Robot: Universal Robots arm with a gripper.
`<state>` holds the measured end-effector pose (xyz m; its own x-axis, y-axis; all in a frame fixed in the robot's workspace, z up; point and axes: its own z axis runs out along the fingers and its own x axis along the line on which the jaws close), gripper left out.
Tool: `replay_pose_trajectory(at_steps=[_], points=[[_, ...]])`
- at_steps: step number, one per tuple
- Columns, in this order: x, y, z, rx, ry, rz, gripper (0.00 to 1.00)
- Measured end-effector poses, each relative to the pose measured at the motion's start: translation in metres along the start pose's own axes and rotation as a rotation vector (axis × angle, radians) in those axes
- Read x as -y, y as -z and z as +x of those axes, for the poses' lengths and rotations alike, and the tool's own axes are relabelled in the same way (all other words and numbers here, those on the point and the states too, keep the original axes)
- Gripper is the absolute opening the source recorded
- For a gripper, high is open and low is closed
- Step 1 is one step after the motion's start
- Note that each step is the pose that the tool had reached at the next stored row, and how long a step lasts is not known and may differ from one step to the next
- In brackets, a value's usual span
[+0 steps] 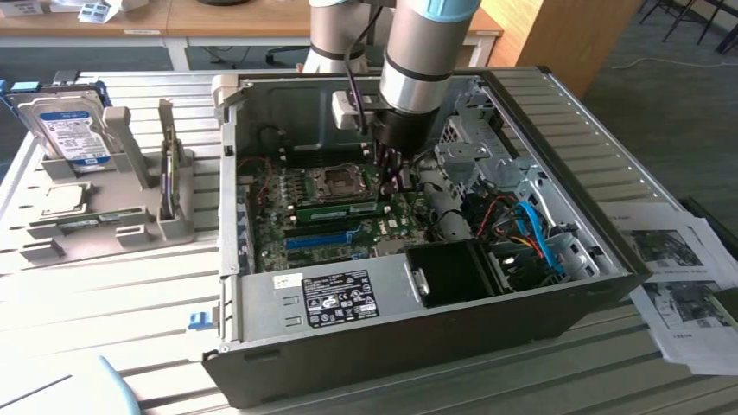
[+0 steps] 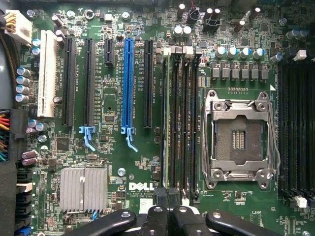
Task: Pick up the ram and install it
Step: 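Press down the ram until it locks into place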
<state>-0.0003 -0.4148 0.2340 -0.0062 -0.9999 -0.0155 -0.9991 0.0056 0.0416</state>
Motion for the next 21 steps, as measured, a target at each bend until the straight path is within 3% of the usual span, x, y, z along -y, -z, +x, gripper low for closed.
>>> replay_pose_trajectory(at_steps=[21], points=[[0.0002,-0.0049,0.0000,0.0003,0.000,0.0003,0.09]])
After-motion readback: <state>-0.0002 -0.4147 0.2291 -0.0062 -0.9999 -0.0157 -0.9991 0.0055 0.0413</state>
